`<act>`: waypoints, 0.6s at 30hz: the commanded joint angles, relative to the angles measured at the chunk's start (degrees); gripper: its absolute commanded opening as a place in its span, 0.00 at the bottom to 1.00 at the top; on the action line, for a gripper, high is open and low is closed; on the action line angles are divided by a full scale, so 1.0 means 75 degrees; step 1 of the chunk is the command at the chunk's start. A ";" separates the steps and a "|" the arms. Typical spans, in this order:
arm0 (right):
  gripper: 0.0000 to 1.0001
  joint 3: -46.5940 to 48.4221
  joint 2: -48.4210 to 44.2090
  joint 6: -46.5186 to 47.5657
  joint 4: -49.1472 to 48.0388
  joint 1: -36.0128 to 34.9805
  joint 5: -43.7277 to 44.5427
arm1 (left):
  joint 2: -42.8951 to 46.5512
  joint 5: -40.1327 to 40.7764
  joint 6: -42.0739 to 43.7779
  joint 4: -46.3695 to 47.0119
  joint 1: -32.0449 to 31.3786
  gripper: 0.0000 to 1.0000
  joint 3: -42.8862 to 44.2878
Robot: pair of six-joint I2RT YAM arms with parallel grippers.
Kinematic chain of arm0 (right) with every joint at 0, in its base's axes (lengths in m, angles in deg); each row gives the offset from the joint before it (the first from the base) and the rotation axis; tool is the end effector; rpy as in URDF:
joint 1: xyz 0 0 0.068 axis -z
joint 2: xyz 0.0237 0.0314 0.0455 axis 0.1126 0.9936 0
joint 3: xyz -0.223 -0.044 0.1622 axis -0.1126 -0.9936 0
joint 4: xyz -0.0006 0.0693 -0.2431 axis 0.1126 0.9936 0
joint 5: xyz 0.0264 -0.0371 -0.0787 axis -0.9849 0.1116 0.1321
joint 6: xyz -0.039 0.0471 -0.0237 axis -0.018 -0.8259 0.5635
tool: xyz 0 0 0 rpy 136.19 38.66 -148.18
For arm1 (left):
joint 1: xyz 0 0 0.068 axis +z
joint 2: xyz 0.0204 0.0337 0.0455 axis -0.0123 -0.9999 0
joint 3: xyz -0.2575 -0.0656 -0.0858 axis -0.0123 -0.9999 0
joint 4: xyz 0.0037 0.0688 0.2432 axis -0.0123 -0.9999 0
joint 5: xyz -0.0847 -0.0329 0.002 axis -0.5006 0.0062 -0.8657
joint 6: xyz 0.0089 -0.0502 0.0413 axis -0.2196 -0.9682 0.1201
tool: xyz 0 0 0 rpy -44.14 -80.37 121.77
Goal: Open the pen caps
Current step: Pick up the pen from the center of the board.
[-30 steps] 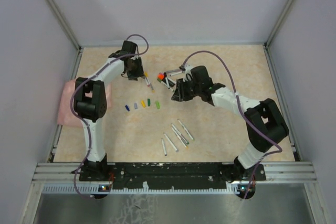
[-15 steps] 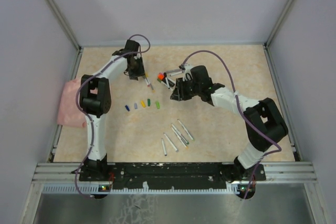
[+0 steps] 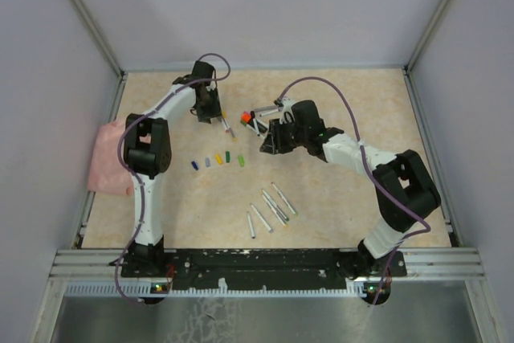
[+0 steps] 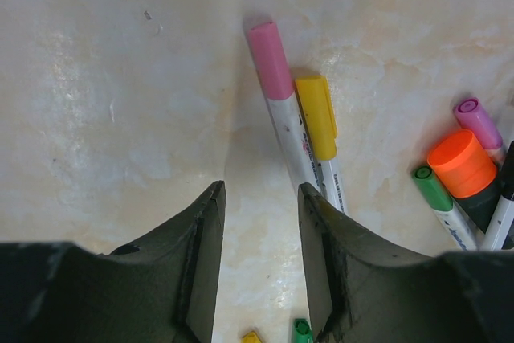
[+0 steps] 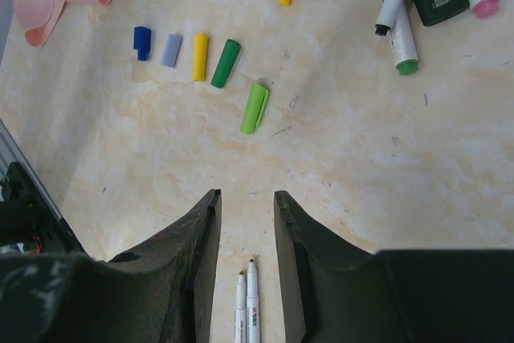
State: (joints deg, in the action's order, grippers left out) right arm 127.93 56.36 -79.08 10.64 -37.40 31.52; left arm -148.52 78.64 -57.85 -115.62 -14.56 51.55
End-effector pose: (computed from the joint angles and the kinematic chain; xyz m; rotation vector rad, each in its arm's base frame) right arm 0.2983 0.2030 0.2265 -0.4477 2.2732 0.9420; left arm 0.4760 -0.1274 0.1769 -0.1666 2.6658 -0.1510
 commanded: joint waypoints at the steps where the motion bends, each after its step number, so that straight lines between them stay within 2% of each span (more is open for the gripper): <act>1: 0.33 -0.0042 0.0033 -0.0054 -0.0413 0.0059 -0.0099 | 0.0202 -0.0134 0.0042 0.0094 -0.0027 0.47 0.0163; 18: 0.33 0.0008 0.0090 -0.0070 -0.0393 0.0057 -0.0102 | -0.0318 0.0017 -0.0084 0.0004 -0.0154 0.46 0.0350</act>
State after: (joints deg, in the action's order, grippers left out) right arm 127.91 56.36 -79.52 10.31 -37.40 31.24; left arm -148.98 78.10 -58.29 -115.01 -15.30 52.05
